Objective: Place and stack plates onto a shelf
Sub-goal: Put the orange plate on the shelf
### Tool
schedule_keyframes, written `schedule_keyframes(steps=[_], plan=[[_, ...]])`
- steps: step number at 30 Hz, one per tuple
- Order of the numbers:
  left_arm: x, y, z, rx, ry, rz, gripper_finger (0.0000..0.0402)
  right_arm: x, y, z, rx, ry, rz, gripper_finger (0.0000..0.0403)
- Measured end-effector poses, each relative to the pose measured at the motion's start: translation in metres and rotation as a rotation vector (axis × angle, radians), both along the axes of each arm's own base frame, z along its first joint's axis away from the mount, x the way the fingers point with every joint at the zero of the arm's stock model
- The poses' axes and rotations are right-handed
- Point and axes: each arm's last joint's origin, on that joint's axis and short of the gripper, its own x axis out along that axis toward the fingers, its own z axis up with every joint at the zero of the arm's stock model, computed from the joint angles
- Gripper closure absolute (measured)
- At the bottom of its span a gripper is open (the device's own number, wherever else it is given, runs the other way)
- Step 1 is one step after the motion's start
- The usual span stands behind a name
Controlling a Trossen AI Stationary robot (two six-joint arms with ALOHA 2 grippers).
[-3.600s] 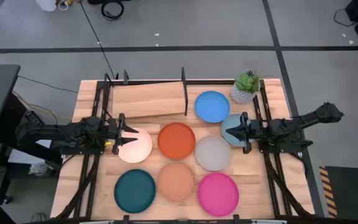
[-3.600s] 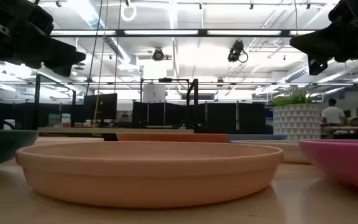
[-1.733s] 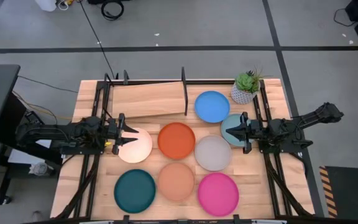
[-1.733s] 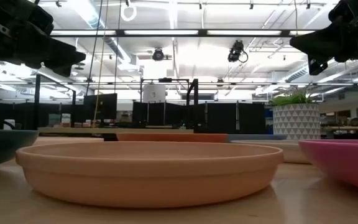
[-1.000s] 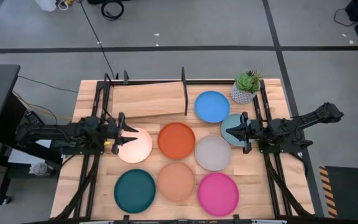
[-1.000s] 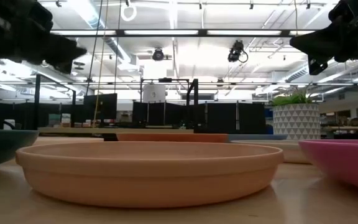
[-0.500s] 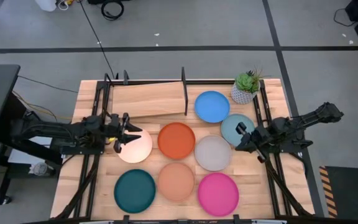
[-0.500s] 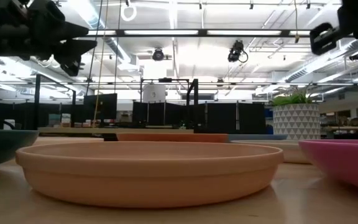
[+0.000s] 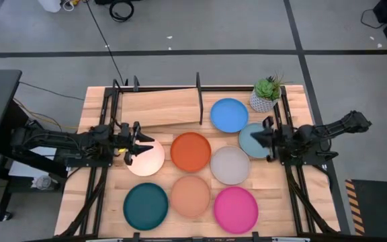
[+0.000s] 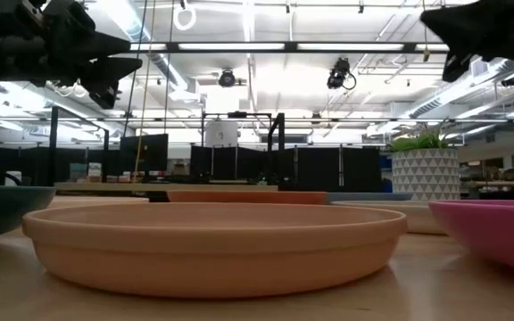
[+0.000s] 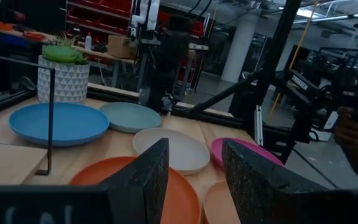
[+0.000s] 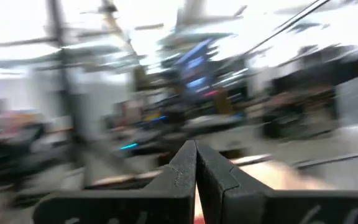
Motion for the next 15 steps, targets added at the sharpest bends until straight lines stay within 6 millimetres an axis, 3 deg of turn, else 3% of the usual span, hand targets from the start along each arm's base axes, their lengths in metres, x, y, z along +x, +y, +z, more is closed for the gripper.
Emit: schedule_keyframes(steps=[3, 8, 15], plan=[[0.000, 0.000, 0.004, 0.022, -0.042, 0.002, 0.0246, -0.002, -0.005, 0.005, -0.078, -0.033, -0.130, 0.0391], [-0.001, -0.001, 0.013, 0.067, -0.121, -0.017, 0.0246, -0.001, -0.007, 0.010, -0.153, -0.047, -0.133, 0.0391], [0.000, -0.001, 0.030, 0.086, -0.172, -0.017, 0.0246, 0.023, -0.008, 0.016, -0.095, 0.209, -0.132, 0.0391]])
